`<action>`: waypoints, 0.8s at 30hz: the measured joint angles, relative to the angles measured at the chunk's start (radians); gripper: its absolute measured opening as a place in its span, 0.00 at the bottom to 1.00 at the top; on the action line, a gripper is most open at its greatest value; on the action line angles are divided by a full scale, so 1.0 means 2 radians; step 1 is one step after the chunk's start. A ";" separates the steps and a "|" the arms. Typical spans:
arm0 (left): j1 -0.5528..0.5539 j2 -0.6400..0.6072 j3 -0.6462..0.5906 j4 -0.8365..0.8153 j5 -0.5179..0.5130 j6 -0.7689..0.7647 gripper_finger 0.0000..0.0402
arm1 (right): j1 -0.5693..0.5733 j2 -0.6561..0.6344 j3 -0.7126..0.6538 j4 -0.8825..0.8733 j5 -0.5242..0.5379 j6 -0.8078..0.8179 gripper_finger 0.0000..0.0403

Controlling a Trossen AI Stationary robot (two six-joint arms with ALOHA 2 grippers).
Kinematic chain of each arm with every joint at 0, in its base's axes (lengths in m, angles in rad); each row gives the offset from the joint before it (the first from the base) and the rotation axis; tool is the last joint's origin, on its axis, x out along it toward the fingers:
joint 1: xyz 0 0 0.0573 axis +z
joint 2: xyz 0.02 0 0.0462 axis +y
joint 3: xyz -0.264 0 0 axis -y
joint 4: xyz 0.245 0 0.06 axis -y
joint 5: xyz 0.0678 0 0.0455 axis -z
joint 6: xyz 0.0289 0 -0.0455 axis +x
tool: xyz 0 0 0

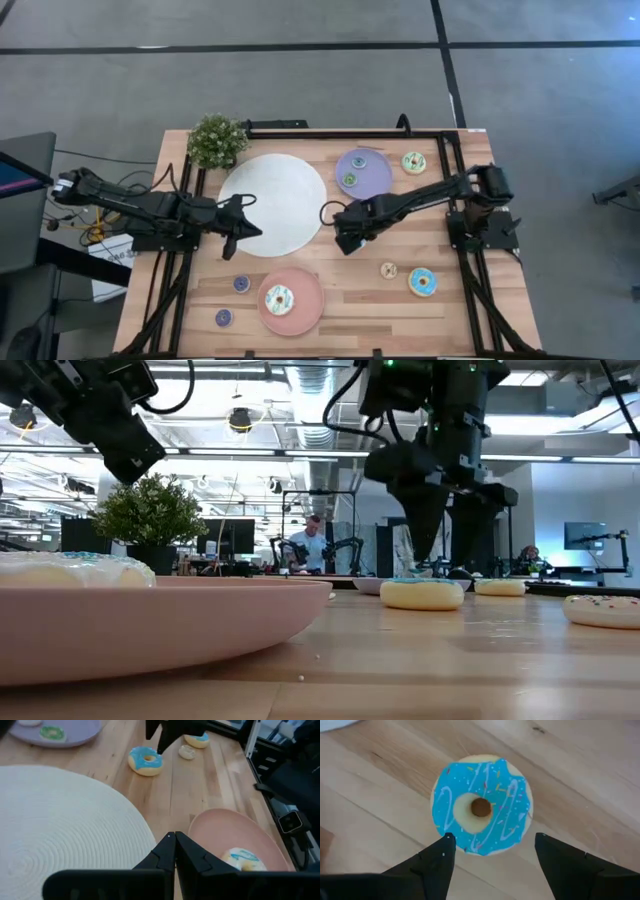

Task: Pick & Place donuts
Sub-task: Put the large blue donut on the pink plate

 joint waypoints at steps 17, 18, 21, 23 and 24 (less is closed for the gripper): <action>-0.006 0.000 0.000 0.001 -0.039 -0.070 0.00 | -0.039 0.029 0.000 0.006 -0.027 -0.124 0.69; -0.006 0.000 0.000 0.001 -0.042 -0.072 0.00 | -0.038 0.026 0.000 0.006 -0.030 -0.128 0.69; -0.006 0.000 0.000 0.001 -0.053 -0.073 0.00 | -0.031 0.014 0.000 0.008 -0.030 -0.131 0.69; -0.006 0.000 0.000 0.000 -0.060 -0.074 0.00 | -0.029 0.002 -0.001 0.007 -0.029 -0.132 0.69; -0.006 0.000 0.000 0.000 -0.063 -0.074 0.00 | -0.028 -0.006 -0.001 0.010 -0.026 -0.135 0.69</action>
